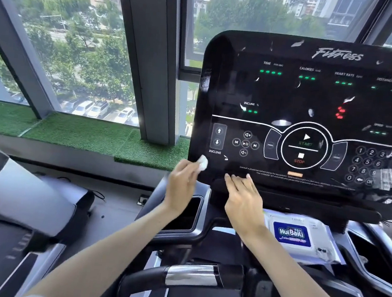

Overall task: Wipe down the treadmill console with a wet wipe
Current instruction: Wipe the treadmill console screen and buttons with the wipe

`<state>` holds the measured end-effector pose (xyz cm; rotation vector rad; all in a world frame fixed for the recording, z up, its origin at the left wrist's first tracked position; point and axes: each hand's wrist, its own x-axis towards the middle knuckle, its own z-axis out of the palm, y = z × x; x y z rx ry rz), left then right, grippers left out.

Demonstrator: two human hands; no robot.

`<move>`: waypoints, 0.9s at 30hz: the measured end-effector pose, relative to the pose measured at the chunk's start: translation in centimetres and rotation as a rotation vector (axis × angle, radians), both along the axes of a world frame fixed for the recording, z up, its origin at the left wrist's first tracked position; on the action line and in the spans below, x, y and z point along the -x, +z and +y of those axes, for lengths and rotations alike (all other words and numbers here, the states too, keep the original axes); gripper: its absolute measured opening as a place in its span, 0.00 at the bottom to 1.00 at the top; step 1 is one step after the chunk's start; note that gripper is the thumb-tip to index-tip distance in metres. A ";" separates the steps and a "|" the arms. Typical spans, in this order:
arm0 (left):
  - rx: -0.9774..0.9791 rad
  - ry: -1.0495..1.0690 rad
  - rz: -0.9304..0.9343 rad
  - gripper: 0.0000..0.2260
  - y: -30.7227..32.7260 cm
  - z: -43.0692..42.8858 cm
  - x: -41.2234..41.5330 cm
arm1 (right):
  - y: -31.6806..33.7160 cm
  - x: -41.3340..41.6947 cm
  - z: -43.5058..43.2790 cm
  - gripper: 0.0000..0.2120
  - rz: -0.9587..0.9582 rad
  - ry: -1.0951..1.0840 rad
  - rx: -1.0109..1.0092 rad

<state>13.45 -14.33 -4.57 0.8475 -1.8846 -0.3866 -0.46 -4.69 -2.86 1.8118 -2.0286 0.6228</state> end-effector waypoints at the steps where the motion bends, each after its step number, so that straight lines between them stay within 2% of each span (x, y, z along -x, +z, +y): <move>1: 0.005 -0.079 -0.062 0.10 -0.3 0.9 0.7 | 0.2 -0.2 -0.1 0.25 -0.025 -0.003 0.010; 3: 0.016 -0.161 -0.119 0.12 -0.8 1.5 1.0 | 0.3 -0.3 -0.1 0.24 -0.035 0.004 0.002; 8: -0.062 0.105 0.084 0.10 -0.7 -0.1 -0.6 | -0.2 0.0 0.0 0.25 0.002 -0.001 -0.008; 12: 0.127 -0.163 -0.214 0.18 -1.3 0.9 0.2 | 0.2 -0.2 -0.1 0.25 -0.005 -0.012 0.014; 14: 0.110 -0.114 -0.157 0.15 -0.5 -0.4 -0.2 | 0.3 0.1 0.0 0.25 0.024 -0.008 0.020; 16: 0.043 0.046 0.000 0.10 0.7 -1.6 -0.6 | 0.4 0.1 -0.1 0.25 0.050 -0.008 0.028; 17: 0.051 0.078 0.018 0.09 1.0 -1.9 -0.7 | 0.4 0.1 -0.2 0.25 0.059 -0.012 0.036; 21: 0.228 -0.135 -0.190 0.12 -0.5 -0.9 -0.9 | 0.5 0.0 -0.5 0.24 0.077 -0.026 0.070; 27: 0.161 0.049 0.045 0.14 2.4 -2.6 1.4 | 1.9 1.3 -0.7 0.20 0.075 0.061 0.143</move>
